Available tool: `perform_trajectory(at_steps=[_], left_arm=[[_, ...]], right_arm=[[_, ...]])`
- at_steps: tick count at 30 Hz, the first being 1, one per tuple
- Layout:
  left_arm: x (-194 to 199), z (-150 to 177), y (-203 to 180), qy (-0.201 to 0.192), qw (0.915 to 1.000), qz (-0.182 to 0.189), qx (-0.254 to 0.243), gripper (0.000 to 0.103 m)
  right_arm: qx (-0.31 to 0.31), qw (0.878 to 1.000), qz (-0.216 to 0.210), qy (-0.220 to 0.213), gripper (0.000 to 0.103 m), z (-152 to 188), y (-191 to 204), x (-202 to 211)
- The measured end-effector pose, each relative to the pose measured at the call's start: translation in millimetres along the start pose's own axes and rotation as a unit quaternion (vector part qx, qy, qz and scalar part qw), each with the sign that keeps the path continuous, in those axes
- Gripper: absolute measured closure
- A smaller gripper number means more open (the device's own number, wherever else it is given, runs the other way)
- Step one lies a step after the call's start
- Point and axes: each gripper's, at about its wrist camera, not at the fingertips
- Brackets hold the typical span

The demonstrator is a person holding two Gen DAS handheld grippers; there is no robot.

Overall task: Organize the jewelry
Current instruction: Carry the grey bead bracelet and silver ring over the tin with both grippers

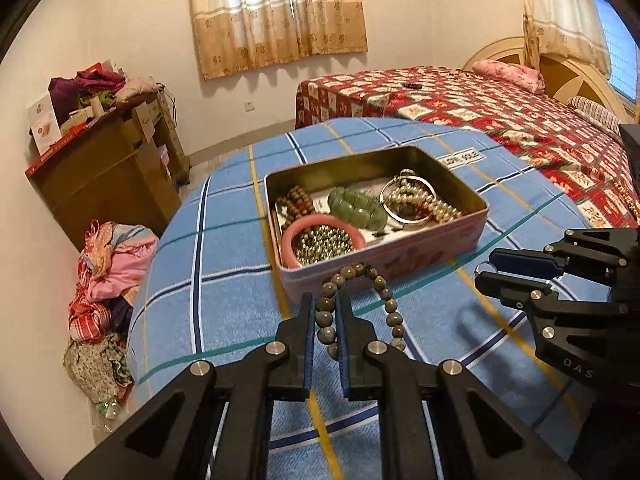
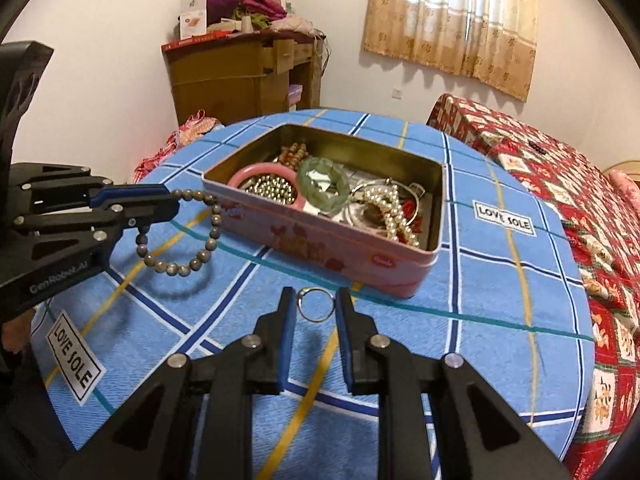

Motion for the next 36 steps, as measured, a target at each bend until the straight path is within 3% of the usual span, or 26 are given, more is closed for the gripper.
perform_trajectory(at_steps=[36], left_arm=[[-1,-44,13,-0.036,0.9993,-0.010,0.001,0.094]], right_arm=[[0.021,0.998,0.040,-0.046,0.081,-44,-33,6]])
Point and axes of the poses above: each gripper's, at about its wrist camera, not at the fingertips, and x roughly against the way its jaws point, y to its left, z to its underside, and after that the axes turned 8 degrees about -y, right-handed
